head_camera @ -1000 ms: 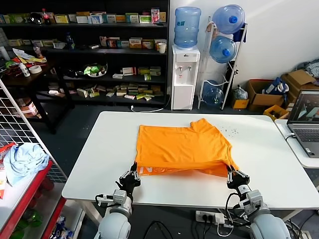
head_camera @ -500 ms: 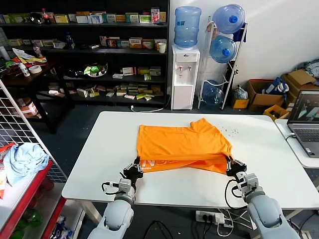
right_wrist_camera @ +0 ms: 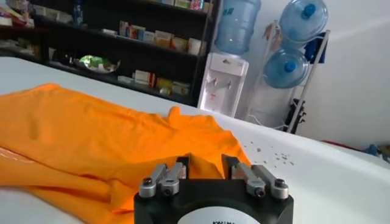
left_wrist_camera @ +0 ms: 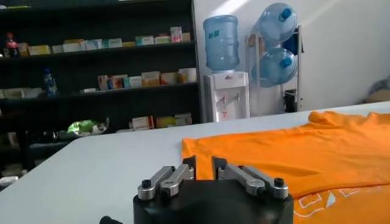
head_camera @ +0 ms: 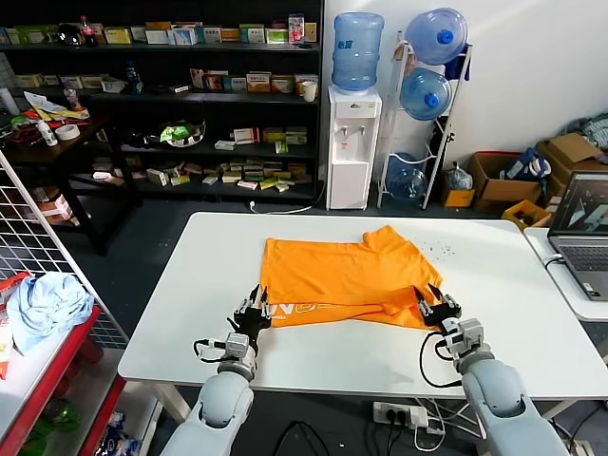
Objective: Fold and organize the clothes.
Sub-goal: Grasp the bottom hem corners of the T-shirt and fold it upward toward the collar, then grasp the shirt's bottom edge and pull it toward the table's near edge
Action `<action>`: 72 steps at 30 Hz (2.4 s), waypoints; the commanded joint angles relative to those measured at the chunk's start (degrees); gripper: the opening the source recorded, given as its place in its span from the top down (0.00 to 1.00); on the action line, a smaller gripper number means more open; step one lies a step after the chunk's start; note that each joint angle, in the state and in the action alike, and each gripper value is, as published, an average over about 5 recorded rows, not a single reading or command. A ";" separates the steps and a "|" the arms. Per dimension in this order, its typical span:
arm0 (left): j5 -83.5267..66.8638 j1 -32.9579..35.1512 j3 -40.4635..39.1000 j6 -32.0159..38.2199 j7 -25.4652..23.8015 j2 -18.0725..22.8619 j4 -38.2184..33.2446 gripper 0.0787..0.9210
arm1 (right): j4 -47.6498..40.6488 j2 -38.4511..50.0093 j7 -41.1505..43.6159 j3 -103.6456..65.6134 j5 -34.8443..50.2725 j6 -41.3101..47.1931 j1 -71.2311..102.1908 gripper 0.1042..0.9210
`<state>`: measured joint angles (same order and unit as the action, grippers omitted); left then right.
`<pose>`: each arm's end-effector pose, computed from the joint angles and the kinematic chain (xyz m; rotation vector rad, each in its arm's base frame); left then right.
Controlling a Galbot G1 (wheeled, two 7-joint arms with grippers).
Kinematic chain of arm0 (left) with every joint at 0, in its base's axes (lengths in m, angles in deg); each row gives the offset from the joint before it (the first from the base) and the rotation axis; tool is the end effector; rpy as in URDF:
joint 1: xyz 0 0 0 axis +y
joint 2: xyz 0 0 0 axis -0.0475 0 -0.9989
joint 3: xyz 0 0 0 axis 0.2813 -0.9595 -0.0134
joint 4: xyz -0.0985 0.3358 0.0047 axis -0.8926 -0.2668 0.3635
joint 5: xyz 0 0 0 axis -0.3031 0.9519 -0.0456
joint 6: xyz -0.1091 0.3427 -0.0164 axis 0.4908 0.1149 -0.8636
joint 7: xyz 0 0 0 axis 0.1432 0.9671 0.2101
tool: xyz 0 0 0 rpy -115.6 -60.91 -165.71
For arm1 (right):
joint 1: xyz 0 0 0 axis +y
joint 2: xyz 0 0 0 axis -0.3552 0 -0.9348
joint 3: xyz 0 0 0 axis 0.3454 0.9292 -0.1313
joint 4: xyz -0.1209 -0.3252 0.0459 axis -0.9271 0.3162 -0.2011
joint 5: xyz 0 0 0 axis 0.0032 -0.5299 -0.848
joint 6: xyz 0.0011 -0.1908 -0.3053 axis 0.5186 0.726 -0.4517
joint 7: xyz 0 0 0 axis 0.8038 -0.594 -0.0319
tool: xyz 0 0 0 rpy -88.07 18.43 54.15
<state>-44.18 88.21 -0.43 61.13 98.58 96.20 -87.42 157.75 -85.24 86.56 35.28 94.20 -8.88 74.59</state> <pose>0.3315 -0.0468 -0.4089 -0.2178 -2.9865 -0.1539 0.3270 -0.1325 -0.3567 0.2026 -2.7957 0.3085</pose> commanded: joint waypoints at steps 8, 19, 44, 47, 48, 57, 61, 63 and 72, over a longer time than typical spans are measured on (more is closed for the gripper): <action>-6.15 6.21 0.13 -4.08 1.07 -0.19 -6.77 0.38 | 5.80 0.85 -0.67 -4.27 -0.05 6.52 8.24 0.16; -9.07 4.63 0.34 -8.56 2.54 0.00 -3.38 0.12 | 2.89 0.32 -1.22 -4.39 -0.06 7.48 7.26 0.12; -4.86 5.12 -0.68 -7.99 2.46 0.01 -2.60 0.49 | -0.80 -0.61 -2.99 -3.38 1.92 9.08 5.09 0.57; -4.93 5.73 -0.73 -7.90 2.60 -0.28 -3.54 0.59 | -0.43 -0.62 -3.29 -3.30 1.86 9.70 5.67 0.68; -4.97 5.96 -0.77 -7.91 2.65 -0.42 -3.93 0.63 | -0.11 -0.60 -3.39 -3.30 1.93 9.89 5.94 0.72; -6.43 9.44 -1.45 -9.08 3.50 -2.35 -9.79 0.93 | 7.93 1.13 -4.99 -3.64 2.37 12.46 11.57 0.97; -8.24 11.92 -1.64 -9.89 3.75 -3.90 -13.57 0.99 | 12.75 2.74 -5.59 -4.31 2.63 13.64 15.77 0.97; -8.75 13.33 -1.75 -10.17 3.87 -4.77 -15.65 0.99 | 14.92 3.52 -5.92 -4.55 2.66 14.22 17.75 0.97; -8.95 22.13 -2.30 -11.82 4.71 -7.94 -23.89 0.99 | 22.48 5.83 -7.52 -5.45 2.53 17.10 26.48 0.97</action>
<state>-52.51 103.26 -2.68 50.18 103.10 90.40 -103.98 174.22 -80.76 79.51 29.86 96.65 6.78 95.01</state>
